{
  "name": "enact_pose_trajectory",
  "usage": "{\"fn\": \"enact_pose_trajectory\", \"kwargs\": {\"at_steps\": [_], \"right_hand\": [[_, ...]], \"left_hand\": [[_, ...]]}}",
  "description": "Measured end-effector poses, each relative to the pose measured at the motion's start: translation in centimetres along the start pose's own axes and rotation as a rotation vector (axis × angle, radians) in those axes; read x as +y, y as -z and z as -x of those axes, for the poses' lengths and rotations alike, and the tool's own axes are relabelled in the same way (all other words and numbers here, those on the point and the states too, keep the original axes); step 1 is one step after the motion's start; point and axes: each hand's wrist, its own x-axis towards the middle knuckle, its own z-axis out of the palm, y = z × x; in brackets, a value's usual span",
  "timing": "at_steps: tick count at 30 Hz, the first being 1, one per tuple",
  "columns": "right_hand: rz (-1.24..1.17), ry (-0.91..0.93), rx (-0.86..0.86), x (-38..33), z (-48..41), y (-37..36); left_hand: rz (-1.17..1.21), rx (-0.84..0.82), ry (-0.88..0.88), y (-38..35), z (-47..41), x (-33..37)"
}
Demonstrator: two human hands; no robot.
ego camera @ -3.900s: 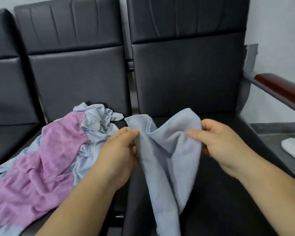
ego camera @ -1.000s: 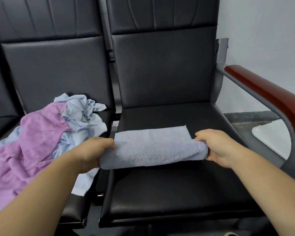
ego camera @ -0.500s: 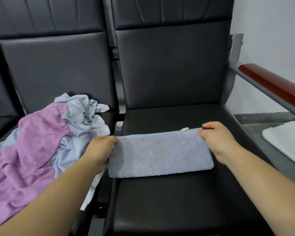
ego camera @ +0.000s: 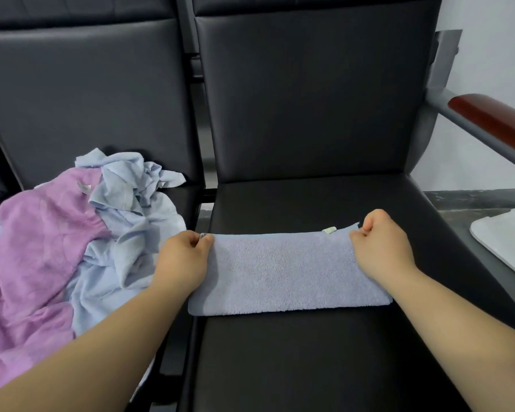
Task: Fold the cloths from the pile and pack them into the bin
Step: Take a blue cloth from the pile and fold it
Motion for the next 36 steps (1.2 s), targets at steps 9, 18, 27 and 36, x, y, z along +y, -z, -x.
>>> {"fn": "enact_pose_trajectory", "kwargs": {"at_steps": [9, 18, 27, 36], "right_hand": [[-0.018, 0.0, -0.029, -0.1, -0.1, -0.1], [0.092, 0.092, -0.239, -1.2, 1.1, 1.0], [0.28, 0.256, -0.25, -1.2, 3.0, 2.0], [0.555, 0.298, -0.404, -2.2, 5.3, 2.8]], "left_hand": [[-0.006, 0.041, 0.02, -0.4, -0.1, -0.2], [-0.099, -0.069, -0.176, 0.3, 2.3, 0.4], [-0.223, -0.127, -0.422, -0.7, 6.2, 3.0], [-0.519, -0.364, -0.626, -2.1, 8.5, 4.5]]}}
